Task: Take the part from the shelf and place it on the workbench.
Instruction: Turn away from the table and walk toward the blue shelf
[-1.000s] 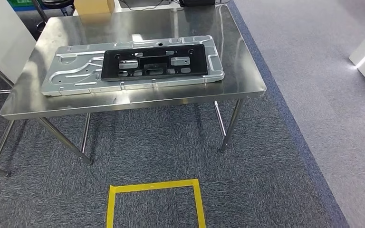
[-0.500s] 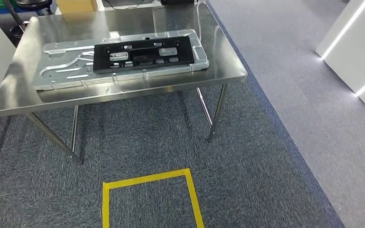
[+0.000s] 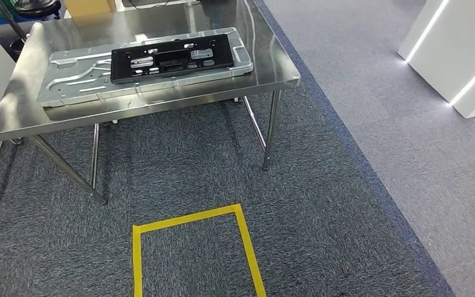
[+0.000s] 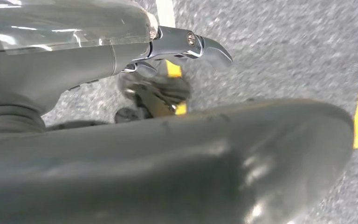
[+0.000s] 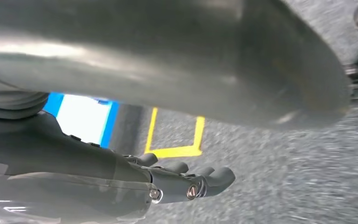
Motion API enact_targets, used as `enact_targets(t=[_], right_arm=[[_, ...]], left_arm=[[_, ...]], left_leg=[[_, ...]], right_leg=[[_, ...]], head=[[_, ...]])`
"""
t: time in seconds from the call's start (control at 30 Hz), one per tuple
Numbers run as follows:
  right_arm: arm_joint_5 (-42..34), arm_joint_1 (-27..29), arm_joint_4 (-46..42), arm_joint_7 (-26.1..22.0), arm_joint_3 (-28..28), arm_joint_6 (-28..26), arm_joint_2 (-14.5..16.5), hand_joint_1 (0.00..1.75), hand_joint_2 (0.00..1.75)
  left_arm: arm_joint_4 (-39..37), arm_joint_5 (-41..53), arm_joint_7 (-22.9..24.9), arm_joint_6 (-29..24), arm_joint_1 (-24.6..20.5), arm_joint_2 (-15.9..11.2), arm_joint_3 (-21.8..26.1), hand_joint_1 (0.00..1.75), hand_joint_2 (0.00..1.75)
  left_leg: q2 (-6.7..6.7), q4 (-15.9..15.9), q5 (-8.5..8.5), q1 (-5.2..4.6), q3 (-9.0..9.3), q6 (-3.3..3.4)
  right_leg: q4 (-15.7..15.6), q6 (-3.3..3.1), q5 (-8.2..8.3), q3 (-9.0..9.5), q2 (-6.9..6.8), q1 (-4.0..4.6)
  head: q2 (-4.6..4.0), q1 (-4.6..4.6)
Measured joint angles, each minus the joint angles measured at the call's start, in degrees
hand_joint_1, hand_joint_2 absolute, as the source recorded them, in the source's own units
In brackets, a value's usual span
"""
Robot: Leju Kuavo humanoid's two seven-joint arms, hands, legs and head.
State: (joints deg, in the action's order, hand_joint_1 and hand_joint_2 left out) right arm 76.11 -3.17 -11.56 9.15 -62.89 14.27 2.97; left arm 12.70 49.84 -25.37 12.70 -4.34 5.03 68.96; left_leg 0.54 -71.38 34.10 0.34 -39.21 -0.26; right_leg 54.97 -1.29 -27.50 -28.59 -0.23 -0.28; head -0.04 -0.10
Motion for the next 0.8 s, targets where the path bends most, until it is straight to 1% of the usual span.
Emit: enact_targets(t=[0.03, 0.07, 0.1, 0.13, 0.17, 0.2, 0.23, 0.27, 0.3, 0.33, 0.37, 0.4, 0.43, 0.47, 0.5, 0.53, 0.57, 0.6, 0.63, 0.67, 0.7, 0.73, 0.77, 0.8], right_arm=[[0.2, 0.01, 0.0, -0.06, 0.11, 0.01, 0.0, 0.0, 0.0], [0.36, 0.0, 0.0, -0.13, 0.26, 0.05, 0.0, 0.0, 0.0], [0.51, -0.01, 0.0, -0.2, 0.43, 0.12, 0.0, 0.0, 0.0], [0.64, -0.07, 0.0, -0.28, 0.62, 0.19, 0.0, 0.0, 0.0], [0.8, -0.11, 0.0, -0.41, 0.82, 0.21, 0.0, 0.0, 0.0], [0.97, -0.15, 0.0, -0.66, 1.03, 0.2, 0.0, 0.0, 0.0], [1.12, -0.2, 0.0, -1.0, 1.22, 0.15, 0.0, 0.0, 0.0], [1.25, -0.21, 0.0, -1.41, 1.39, 0.08, 0.0, 0.0, 0.0], [1.37, -0.23, 0.0, -1.89, 1.52, 0.0, -0.01, 0.0, 0.0], [1.5, -0.24, 0.0, -2.27, 1.68, -0.06, -0.02, 0.0, 0.0], [1.65, -0.25, 0.0, -2.52, 1.87, -0.12, -0.03, 0.0, 0.0], [1.84, -0.22, 0.01, -2.68, 2.09, -0.18, -0.04, 0.0, 0.0], [2.1, -0.21, 0.01, -2.71, 2.31, -0.16, -0.04, 0.0, 0.0], [2.54, -0.19, 0.02, -2.69, 2.56, -0.02, -0.04, 0.0, 0.0], [3.18, -0.17, 0.02, -2.66, 2.88, 0.23, -0.05, 0.0, 0.0], [3.97, -0.16, 0.02, -2.61, 3.32, 0.57, -0.07, 0.0, 0.0], [4.78, -0.16, 0.02, -2.57, 3.86, 0.94, -0.08, 0.0, 0.0], [5.54, -0.15, 0.02, -2.55, 4.47, 1.19, -0.09, 0.0, 0.0], [6.22, -0.15, 0.02, -2.55, 5.09, 1.37, -0.1, 0.0, 0.0], [6.85, -0.15, 0.02, -2.54, 5.68, 1.44, -0.11, 0.0, 0.0], [7.4, -0.12, 0.02, -2.56, 6.26, 1.44, -0.13, 0.0, 0.0], [7.85, -0.05, 0.02, -2.61, 6.8, 1.33, -0.14, 0.0, 0.0], [8.12, 0.02, 0.02, -2.66, 7.26, 1.09, -0.14, 0.0, 0.0], [8.23, 0.09, 0.02, -2.7, 7.62, 0.74, -0.14, 0.0, 0.0]], left_arm=[[-0.01, -0.02, 0.01, -0.04, -0.02, 0.01, 0.0, 0.0, 0.0], [-0.01, -0.04, 0.02, -0.08, -0.06, 0.02, 0.0, 0.0, 0.0], [-0.01, -0.05, 0.04, -0.16, -0.1, 0.02, 0.0, 0.0, 0.0], [-0.01, -0.06, 0.05, -0.24, -0.17, 0.01, 0.0, 0.0, 0.0], [0.0, -0.06, 0.05, -0.33, -0.28, -0.01, 0.0, 0.0, 0.0], [0.0, -0.06, 0.07, -0.46, -0.43, -0.03, 0.0, 0.0, 0.0], [0.0, -0.06, 0.07, -0.6, -0.58, -0.05, -0.01, 0.0, 0.0], [0.0, -0.07, 0.07, -0.76, -0.67, -0.07, -0.01, 0.0, 0.0], [-0.01, -0.07, 0.08, -0.9, -0.65, -0.06, -0.01, 0.0, 0.0], [-0.01, -0.08, 0.12, -0.98, -0.58, -0.04, -0.01, 0.0, 0.0], [-0.02, -0.08, 0.16, -1.02, -0.48, -0.02, -0.01, 0.0, 0.0], [-0.02, -0.08, 0.2, -1.04, -0.41, -0.01, 0.0, 0.0, 0.0], [-0.02, -0.07, 0.24, -1.04, -0.4, -0.02, 0.0, 0.0, 0.0], [-0.02, -0.05, 0.25, -1.05, -0.37, -0.02, 0.0, 0.0, 0.0], [-0.02, -0.02, 0.26, -1.07, -0.33, -0.02, 0.0, 0.0, 0.0], [-0.02, 0.04, 0.28, -1.1, -0.29, -0.02, 0.0, 0.0, 0.0], [-0.02, 0.11, 0.29, -1.14, -0.24, -0.02, 0.0, 0.0, 0.0], [-0.02, 0.19, 0.3, -1.17, -0.22, -0.02, 0.0, 0.0, 0.0], [-0.02, 0.27, 0.27, -1.21, -0.23, -0.01, 0.0, 0.0, 0.0], [-0.02, 0.33, 0.21, -1.26, -0.27, 0.02, 0.0, 0.0, 0.0], [-0.02, 0.38, 0.13, -1.32, -0.33, 0.05, 0.0, 0.0, 0.0], [-0.02, 0.41, 0.01, -1.43, -0.39, 0.07, 0.0, 0.0, 0.0], [-0.02, 0.42, -0.13, -1.56, -0.44, 0.08, 0.0, 0.0, 0.0], [-0.02, 0.43, -0.27, -1.7, -0.44, 0.07, 0.0, 0.0, 0.0]], left_leg=[[0.0, -2.35, -0.1, 0.01, 0.18, -0.05], [0.0, -3.1, -1.49, 0.02, 1.1, -0.03], [-0.01, -1.9, -3.36, 0.02, 2.93, 0.06], [-0.03, 1.03, -4.6, 0.02, 5.67, 0.21], [-0.05, 5.41, -4.7, -0.06, 9.15, 0.39], [-0.06, 9.9, -3.71, -0.14, 12.26, 0.6], [-0.08, 13.26, -2.52, -0.23, 14.44, 0.86], [-0.08, 15.37, -1.68, -0.35, 15.57, 1.15], [-0.04, 16.01, -1.58, -0.35, 15.56, 1.52], [0.06, 15.98, -2.09, -0.32, 15.23, 1.93], [0.18, 16.06, -2.63, -0.28, 14.84, 2.35], [0.32, 16.14, -3.23, -0.23, 14.35, 2.7], [0.35, 16.12, -3.75, -0.25, 13.76, 2.94], [0.28, 16.09, -4.24, -0.34, 13.12, 3.06], [0.15, 16.02, -4.73, -0.42, 12.46, 3.05], [-0.08, 15.91, -5.18, -0.49, 11.79, 2.98], [-0.34, 15.77, -5.58, -0.53, 11.17, 2.89], [-0.67, 15.58, -5.93, -0.54, 10.65, 2.78], [-1.09, 15.34, -6.22, -0.52, 10.19, 2.64], [-1.51, 15.05, -6.46, -0.59, 9.7, 2.46], [-1.91, 14.76, -6.69, -0.64, 9.27, 2.22], [-2.29, 14.54, -6.91, -0.65, 8.87, 1.94], [-2.61, 14.43, -7.14, -0.63, 8.56, 1.61], [-2.92, 14.42, -7.37, -0.57, 8.39, 1.29]], right_leg=[[0.35, 0.01, 0.62, -1.13, -0.02, 0.05], [0.79, 0.07, 1.21, -2.36, -0.02, 0.08], [1.31, 0.17, 1.76, -3.62, 0.0, 0.08], [1.86, 0.34, 2.25, -4.69, 0.05, 0.07], [2.44, 0.57, 2.64, -5.59, 0.1, 0.12], [2.92, 0.85, 2.97, -6.24, 0.11, 0.19], [3.22, 1.17, 3.34, -6.62, 0.08, 0.23], [3.34, 1.5, 3.75, -6.87, 0.04, 0.24], [3.31, 1.88, 4.19, -7.02, 0.02, 0.2], [3.53, 2.23, 4.22, -7.26, 0.06, 0.07], [4.4, 2.57, 3.42, -7.71, 0.11, -0.03], [6.32, 2.87, 1.74, -8.5, 0.16, -0.13], [9.41, 3.11, -0.69, -9.64, 0.2, -0.26], [13.15, 3.34, -3.21, -10.87, 0.19, -0.34], [16.53, 3.51, -5.12, -11.77, 0.19, -0.42], [18.45, 3.62, -6.05, -11.86, 0.2, -0.47], [18.23, 3.63, -5.9, -10.83, 0.22, -0.49], [15.76, 3.55, -4.88, -8.66, 0.37, -0.5], [11.74, 3.37, -3.47, -5.71, 0.93, -0.51], [7.43, 3.08, -2.56, -2.89, 2.0, -0.47], [4.11, 2.78, -1.92, -0.9, 2.81, -0.43], [2.15, 2.49, -1.71, 0.13, 3.4, -0.33], [1.49, 2.23, -1.81, 0.26, 3.52, -0.19], [1.47, 1.93, -1.53, 0.07, 3.02, -0.19]], head=[[0.0, 0.01], [0.0, -0.01], [0.0, -0.02], [0.0, -0.04], [0.0, -0.04], [0.0, -0.02], [0.0, 0.0], [0.0, 0.03], [0.0, 0.05], [0.0, 0.04], [0.0, 0.08], [-0.01, 0.1], [-0.01, 0.13], [-0.01, 0.15], [-0.01, 0.14], [-0.01, 0.14], [-0.01, 0.13], [-0.01, 0.13], [-0.01, 0.14], [-0.01, 0.14], [0.0, 0.12], [0.0, 0.11], [0.0, 0.1], [0.0, 0.09]])
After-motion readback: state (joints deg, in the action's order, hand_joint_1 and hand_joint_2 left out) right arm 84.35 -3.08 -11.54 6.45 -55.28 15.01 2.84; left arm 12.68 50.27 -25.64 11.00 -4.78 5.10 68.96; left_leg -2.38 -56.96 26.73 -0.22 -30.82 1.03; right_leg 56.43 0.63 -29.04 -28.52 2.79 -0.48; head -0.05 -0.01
